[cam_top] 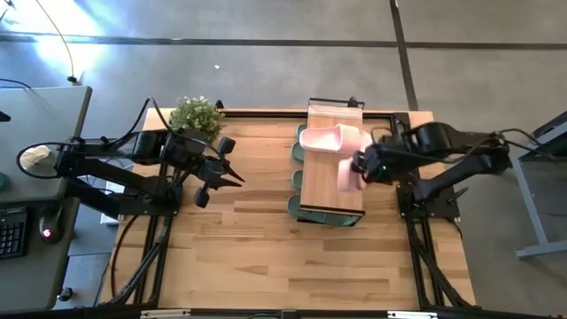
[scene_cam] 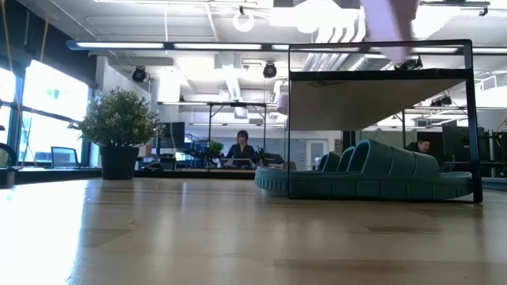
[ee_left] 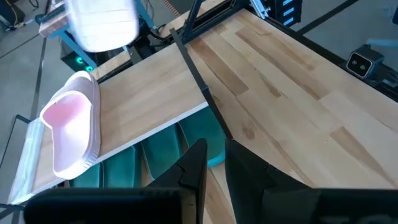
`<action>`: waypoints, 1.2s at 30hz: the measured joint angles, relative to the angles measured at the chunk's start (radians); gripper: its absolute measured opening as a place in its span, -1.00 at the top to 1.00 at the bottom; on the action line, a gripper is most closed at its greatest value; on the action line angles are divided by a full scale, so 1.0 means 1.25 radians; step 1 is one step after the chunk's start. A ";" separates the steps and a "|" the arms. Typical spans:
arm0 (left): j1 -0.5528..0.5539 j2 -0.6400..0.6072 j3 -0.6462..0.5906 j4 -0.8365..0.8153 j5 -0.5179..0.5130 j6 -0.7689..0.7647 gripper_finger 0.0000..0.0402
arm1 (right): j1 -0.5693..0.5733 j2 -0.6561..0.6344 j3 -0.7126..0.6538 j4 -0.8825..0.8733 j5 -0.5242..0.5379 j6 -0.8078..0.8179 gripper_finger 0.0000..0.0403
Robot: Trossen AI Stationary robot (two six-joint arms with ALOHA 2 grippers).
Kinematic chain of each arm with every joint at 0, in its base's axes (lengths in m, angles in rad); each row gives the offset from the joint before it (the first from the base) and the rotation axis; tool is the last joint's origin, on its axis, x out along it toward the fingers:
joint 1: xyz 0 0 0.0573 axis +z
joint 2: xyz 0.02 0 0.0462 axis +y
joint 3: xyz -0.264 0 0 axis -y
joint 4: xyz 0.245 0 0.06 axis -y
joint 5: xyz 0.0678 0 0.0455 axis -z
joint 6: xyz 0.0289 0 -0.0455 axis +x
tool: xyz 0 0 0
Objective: Pick and place slides into the shelf
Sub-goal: Put the pink slide on the shelf
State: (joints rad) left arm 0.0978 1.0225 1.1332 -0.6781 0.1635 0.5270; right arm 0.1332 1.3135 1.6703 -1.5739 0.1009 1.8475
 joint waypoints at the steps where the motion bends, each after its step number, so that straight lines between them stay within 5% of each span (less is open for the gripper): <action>1: 0.000 0.000 0.000 0.000 0.000 0.000 0.77 | 0.011 -0.016 -0.030 -0.002 -0.009 0.020 1.00; 5: 0.000 0.003 0.000 0.001 0.000 0.000 0.77 | 0.034 -0.056 -0.080 0.006 -0.005 0.066 1.00; 16: 0.000 0.003 0.000 0.003 -0.003 -0.006 0.77 | -0.088 -0.094 -0.177 0.003 -0.042 0.003 1.00; 36: 0.000 0.027 0.000 -0.002 -0.042 -0.012 0.77 | -0.201 0.000 -0.187 0.007 -0.063 -0.155 0.97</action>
State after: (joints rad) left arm 0.0978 1.0561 1.1328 -0.6811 0.1108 0.5125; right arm -0.1180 1.3139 1.4368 -1.5652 0.0225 1.6537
